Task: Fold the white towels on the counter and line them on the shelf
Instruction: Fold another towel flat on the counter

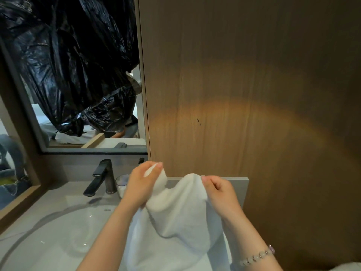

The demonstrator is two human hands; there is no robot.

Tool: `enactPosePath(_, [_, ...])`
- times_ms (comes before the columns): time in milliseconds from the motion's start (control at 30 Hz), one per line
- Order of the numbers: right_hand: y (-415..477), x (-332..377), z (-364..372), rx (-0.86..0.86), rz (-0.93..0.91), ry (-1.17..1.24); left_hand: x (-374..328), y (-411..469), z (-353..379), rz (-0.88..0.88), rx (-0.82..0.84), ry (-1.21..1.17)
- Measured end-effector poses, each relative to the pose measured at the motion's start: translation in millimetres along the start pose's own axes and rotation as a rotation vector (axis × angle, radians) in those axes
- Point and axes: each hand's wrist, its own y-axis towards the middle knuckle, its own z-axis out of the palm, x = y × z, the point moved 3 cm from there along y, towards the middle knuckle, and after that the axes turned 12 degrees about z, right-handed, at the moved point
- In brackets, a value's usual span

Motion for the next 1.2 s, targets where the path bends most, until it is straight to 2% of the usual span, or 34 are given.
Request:
enactPosePath(133, [5,20,16,0.065,-0.119,-0.018,-11,-11,30,0.144,0.203,-0.085])
enactPosePath(367, [7,28,20,0.109,-0.156,-0.009,-17,-10,46,0.125,0.218,-0.226])
enactPosePath(567, [4,20,16,0.078,-0.108,0.015,-10,-13,47,0.129,0.307,-0.167])
enactPosePath(800, [1,7,25,0.069,-0.046,-0.134,-12,-7,34,0.135,0.056,-0.069])
enactPosePath(900, [-2,7,24,0.053,-0.067,-0.221,-8,-3,28,0.109,0.031,-0.049])
enactPosePath(1000, [-5,6,20,0.024,-0.064,-0.332,-4,-2,24,0.06,0.018,-0.059])
enactPosePath(1200, [-12,-18,-1,0.012,0.022,-0.41,11,14,-3,-0.138,-0.157,-0.093])
